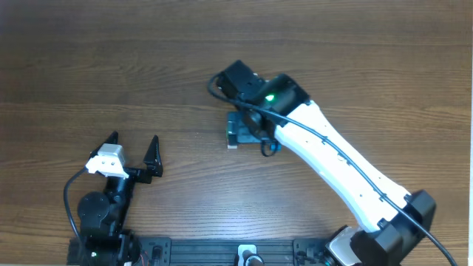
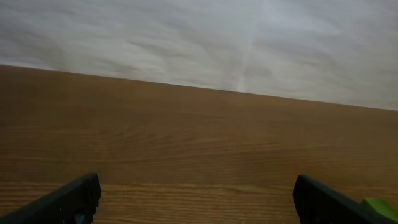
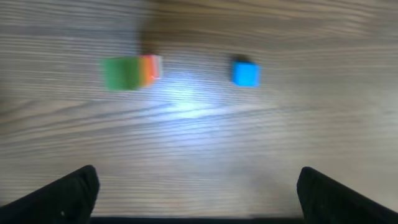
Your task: Stack Cubes
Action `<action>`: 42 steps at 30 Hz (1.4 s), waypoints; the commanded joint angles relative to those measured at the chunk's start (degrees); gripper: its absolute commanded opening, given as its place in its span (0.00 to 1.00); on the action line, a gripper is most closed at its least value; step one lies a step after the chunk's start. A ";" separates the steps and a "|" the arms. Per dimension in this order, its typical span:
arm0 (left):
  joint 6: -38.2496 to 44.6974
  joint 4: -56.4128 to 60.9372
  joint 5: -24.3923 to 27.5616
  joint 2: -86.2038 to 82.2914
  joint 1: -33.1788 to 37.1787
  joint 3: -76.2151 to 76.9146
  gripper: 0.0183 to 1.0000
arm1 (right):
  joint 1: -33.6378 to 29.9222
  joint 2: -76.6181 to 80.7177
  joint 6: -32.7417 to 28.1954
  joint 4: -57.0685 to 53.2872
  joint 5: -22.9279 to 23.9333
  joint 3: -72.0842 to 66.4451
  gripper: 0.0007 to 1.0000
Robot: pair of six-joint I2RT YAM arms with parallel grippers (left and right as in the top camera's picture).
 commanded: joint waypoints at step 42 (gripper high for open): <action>0.83 0.00 -0.04 -0.52 -0.11 -0.37 1.00 | -13.88 7.06 -13.46 38.86 -4.04 -33.59 0.98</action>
